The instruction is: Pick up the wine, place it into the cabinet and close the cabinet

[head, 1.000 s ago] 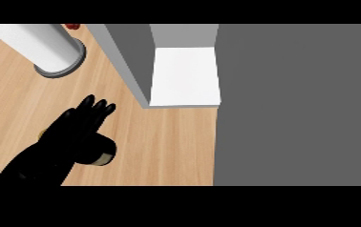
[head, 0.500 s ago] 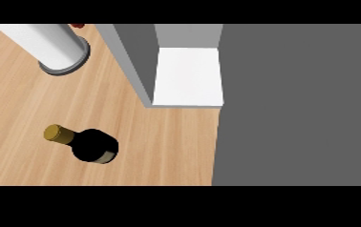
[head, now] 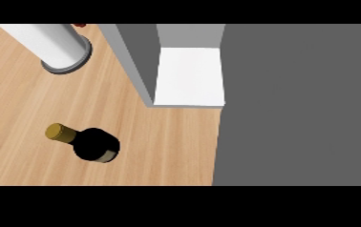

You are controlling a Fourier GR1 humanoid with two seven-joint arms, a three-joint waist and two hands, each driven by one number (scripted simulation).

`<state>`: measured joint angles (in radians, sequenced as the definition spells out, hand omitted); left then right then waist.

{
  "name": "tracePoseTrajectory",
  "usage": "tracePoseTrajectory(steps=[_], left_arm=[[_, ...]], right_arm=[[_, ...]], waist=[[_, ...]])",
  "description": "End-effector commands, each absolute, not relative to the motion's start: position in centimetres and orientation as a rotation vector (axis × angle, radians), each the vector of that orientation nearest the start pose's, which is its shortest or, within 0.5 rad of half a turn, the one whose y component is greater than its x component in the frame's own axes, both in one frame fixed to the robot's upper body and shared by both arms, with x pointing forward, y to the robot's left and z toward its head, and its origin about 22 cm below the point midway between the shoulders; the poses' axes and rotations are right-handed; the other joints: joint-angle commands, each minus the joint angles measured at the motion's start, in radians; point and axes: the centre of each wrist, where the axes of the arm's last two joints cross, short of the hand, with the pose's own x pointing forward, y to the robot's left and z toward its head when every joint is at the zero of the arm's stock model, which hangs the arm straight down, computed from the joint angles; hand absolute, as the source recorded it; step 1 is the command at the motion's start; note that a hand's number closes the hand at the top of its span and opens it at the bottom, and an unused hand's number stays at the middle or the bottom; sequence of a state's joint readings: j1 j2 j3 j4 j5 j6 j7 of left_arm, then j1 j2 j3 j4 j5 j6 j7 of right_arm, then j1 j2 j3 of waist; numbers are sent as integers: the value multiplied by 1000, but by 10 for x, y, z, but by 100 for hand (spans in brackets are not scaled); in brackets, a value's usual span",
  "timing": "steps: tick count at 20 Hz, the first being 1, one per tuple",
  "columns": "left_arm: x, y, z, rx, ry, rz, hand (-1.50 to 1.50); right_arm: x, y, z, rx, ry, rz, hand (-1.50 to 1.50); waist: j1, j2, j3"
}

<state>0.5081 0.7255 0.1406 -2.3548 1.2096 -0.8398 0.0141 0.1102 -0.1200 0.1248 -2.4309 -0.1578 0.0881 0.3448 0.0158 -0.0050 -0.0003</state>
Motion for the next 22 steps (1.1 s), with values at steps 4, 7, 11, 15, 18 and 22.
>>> tracePoseTrajectory(steps=[4,7,11,15,18,22], left_arm=[[98,315,188,-1201,-1706,-565,-150],[92,319,192,-1186,-1733,-550,-150],[92,325,202,-1142,-1717,-530,-150],[102,341,193,-1091,-1711,-496,-150],[106,338,189,-1081,-1673,-445,-150],[121,348,186,-1006,-1710,-413,-150]], right_arm=[[140,-217,183,253,-1984,220,-150],[135,-213,199,246,-1975,213,-150],[143,-220,190,238,-1967,220,-150],[140,-211,198,255,-1971,195,-150],[136,-212,205,262,-1970,213,-150],[123,-219,208,269,-1973,237,-150]], waist=[[-4,2,1],[0,0,0],[-6,2,1],[-11,3,0],[-16,4,0],[-26,4,1]])
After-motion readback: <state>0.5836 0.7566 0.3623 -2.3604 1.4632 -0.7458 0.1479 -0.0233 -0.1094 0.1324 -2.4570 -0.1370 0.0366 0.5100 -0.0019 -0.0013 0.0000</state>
